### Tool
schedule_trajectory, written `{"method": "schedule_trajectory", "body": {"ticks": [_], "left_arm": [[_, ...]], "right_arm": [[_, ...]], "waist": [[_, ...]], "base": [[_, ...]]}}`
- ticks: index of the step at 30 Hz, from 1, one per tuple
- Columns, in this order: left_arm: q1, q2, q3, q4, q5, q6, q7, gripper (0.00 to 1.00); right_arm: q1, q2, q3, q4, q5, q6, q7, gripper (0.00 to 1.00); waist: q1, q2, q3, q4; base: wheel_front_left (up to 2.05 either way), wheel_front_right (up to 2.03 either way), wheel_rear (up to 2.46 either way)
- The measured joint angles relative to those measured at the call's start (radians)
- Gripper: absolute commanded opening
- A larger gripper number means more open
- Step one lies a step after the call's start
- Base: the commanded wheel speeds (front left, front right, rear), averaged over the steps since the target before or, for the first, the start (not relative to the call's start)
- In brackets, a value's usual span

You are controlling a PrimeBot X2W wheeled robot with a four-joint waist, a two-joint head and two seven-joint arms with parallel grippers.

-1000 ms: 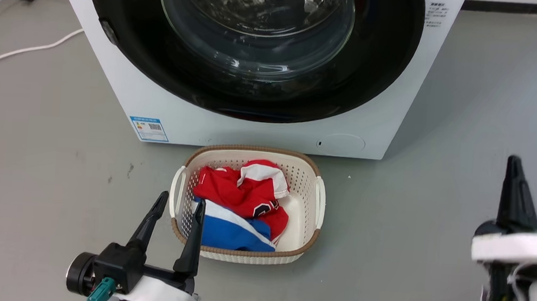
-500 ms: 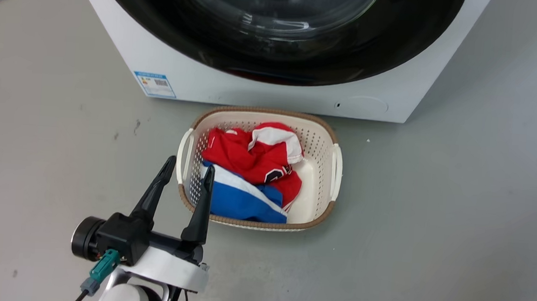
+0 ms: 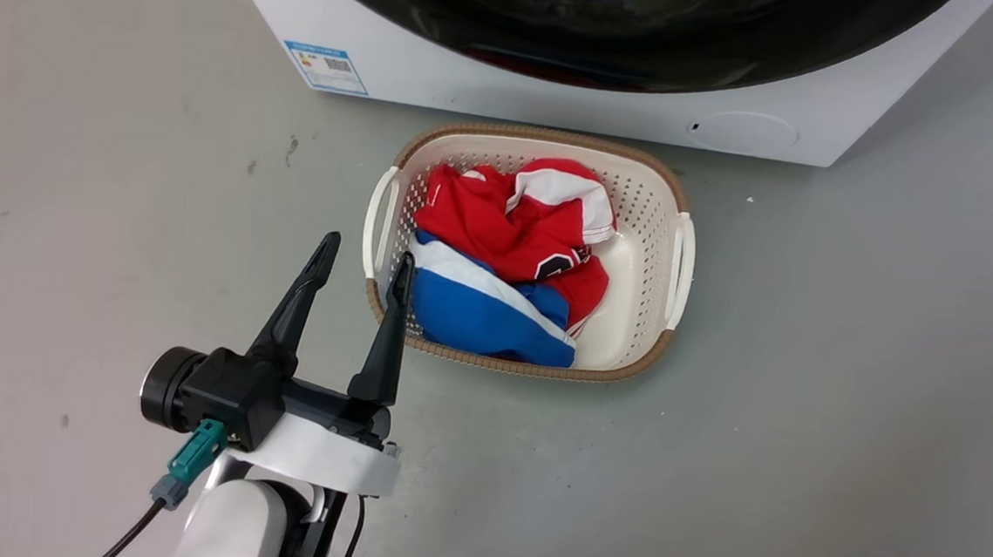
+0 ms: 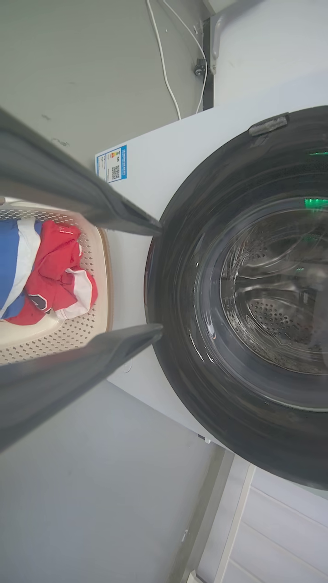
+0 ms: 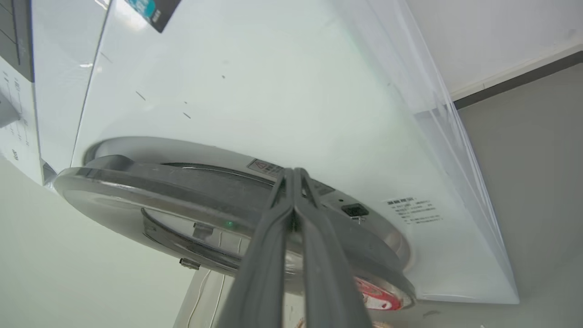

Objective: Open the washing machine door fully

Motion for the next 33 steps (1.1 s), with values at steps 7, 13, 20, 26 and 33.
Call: {"method": "schedule_trajectory", "body": {"ticks": [7,13,20,26,33], "left_arm": [[-0.021,-0.002,-0.012,-0.002,-0.003,0.000,0.000,1.00],[-0.041,-0.004,-0.022,-0.008,-0.003,0.000,0.000,1.00],[-0.051,-0.006,-0.033,-0.011,-0.009,0.000,0.000,1.00],[-0.051,-0.008,-0.031,-0.011,-0.010,0.000,0.000,1.00],[-0.049,-0.009,-0.018,-0.005,-0.010,0.000,0.000,1.00]], "right_arm": [[-0.117,0.030,-0.019,0.050,-0.061,0.000,0.126,0.00],[-0.174,0.060,-0.048,0.080,-0.109,0.000,0.195,0.00],[-0.199,0.060,-0.072,0.095,-0.197,0.000,0.236,0.00],[-0.213,0.079,-0.107,0.097,-0.219,0.000,0.298,0.00],[-0.158,0.110,-0.111,0.051,-0.205,0.000,0.346,0.00]], "waist": [[0.0001,0.0000,0.037,0.027],[0.0000,0.0000,0.060,0.046],[0.0000,0.0000,0.077,0.065],[0.0000,0.0000,0.078,0.073],[0.0000,0.0000,0.061,0.069]], "base": [[0.00,0.00,0.00],[0.00,0.00,0.00],[0.00,0.00,0.00],[0.00,0.00,0.00],[0.00,0.00,0.00]]}}
